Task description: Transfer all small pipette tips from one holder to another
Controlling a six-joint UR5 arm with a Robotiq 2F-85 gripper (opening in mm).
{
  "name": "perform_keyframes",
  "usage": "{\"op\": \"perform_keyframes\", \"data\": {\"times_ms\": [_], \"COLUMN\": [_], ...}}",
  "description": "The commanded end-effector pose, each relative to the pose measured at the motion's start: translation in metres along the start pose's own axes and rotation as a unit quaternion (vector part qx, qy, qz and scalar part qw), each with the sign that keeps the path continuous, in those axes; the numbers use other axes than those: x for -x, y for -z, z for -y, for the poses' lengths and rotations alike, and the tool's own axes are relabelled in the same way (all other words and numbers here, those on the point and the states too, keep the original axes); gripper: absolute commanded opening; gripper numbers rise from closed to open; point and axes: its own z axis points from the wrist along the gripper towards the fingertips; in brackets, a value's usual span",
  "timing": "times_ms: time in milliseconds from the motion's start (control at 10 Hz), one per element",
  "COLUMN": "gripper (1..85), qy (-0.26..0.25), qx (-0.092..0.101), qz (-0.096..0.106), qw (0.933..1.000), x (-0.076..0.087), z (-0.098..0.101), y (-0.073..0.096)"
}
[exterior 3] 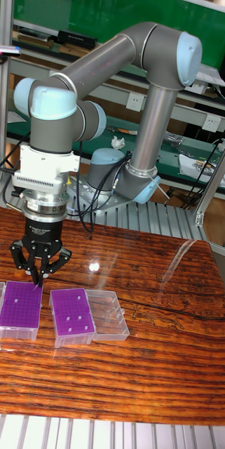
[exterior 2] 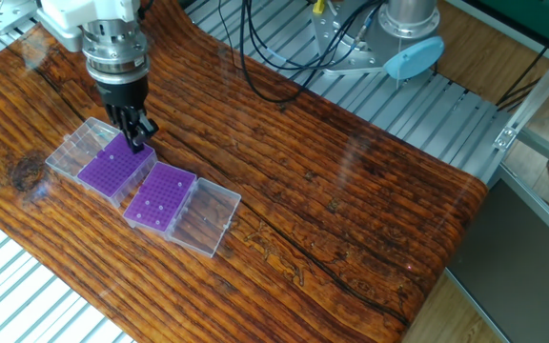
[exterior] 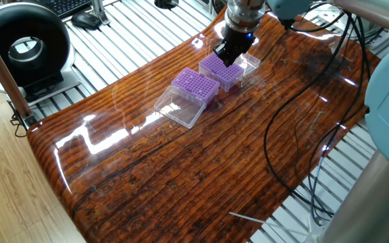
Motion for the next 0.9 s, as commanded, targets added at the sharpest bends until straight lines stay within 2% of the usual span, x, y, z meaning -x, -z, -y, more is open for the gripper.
{"op": "perform_keyframes", "data": {"times_ms": [0,800], "gripper": [1.0,1.0], "qy": [-0.002,0.007], "qx": [0.009,0.019], "qz": [0.004,0.009], "qw": [0.9999,0.9997], "x": [0.0012,-0.0005], "z": [0.0005,0.0049], "y": [-0.0006,-0.0058]}}
